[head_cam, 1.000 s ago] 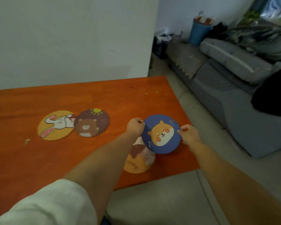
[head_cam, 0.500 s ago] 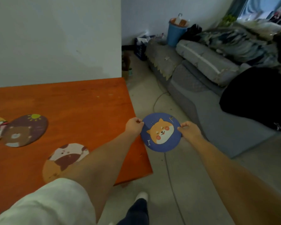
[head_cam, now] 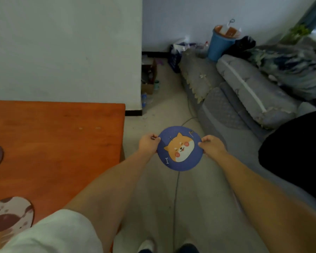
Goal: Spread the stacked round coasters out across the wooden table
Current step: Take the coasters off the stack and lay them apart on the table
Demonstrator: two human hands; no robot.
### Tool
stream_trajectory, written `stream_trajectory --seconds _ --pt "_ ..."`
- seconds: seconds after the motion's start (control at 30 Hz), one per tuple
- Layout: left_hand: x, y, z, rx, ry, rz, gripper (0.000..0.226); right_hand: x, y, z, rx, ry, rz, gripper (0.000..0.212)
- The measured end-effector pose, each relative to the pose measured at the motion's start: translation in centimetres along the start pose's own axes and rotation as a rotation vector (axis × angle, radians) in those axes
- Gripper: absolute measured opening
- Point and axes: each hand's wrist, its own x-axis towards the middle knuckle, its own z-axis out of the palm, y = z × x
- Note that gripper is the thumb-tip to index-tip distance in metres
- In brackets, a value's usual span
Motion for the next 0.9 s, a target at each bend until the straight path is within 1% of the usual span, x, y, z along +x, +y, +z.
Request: stream_trajectory --seconds 0.1,0.2,0.27,0.33,0.4,0.47,0.53,0.67,0.7,0.77,0.83,0.9 --pt "2.3 0.5 0.1 -0.087 0.109 -0.068 0.030 4.9 -2.3 0.2 -0.066 -0.112 -0.106 0.005" --pt "3.7 0.9 -0.4 -0.165 0.246 -0.112 0.033 9.4 -5.1 1.0 -0.139 -0.227 -0.243 0.007" --pt "3.8 0.8 -0.7 -0.207 0.342 -0.135 0.031 11.7 -6.8 1.8 -0.194 -0.304 -0.324 0.017" --pt "3.1 0.4 -0.9 -0.223 0.439 -0.162 0.022 13.4 -8.3 3.1 -0.240 -0.386 -0.387 0.025" --pt "2.3 -0.3 -1.6 -0.259 0.537 -0.184 0.013 14.3 -10.0 5.0 -0.290 -0.470 -0.448 0.019" --pt "1.5 -1.2 -2.9 -0.276 0.632 -0.231 0.012 14.3 -12.1 7.6 -0.331 -0.565 -0.506 0.018" --pt "0.9 -2.5 -4.8 -0.300 0.740 -0.284 0.012 13.5 -14.1 10.7 -0.384 -0.659 -0.581 0.024" --pt "-1.4 -5.6 -9.6 -0.425 0.901 -0.377 0.030 10.4 -17.8 17.3 -0.447 -0.816 -0.754 0.018" --pt "-2.1 -6.5 -10.8 -0.440 0.942 -0.394 0.031 9.5 -18.6 18.9 -0.463 -0.858 -0.787 0.020" --pt "-3.4 -8.1 -12.9 -0.463 1.020 -0.423 0.025 7.8 -19.9 21.6 -0.505 -0.944 -0.833 0.028" --pt "-4.1 -9.3 -14.3 -0.459 1.056 -0.453 0.016 6.3 -21.0 23.6 -0.554 -1.006 -0.862 0.025" --pt "-4.4 -9.9 -15.2 -0.396 1.067 -0.503 0.008 5.3 -22.0 25.3 -0.605 -1.033 -0.899 0.023"
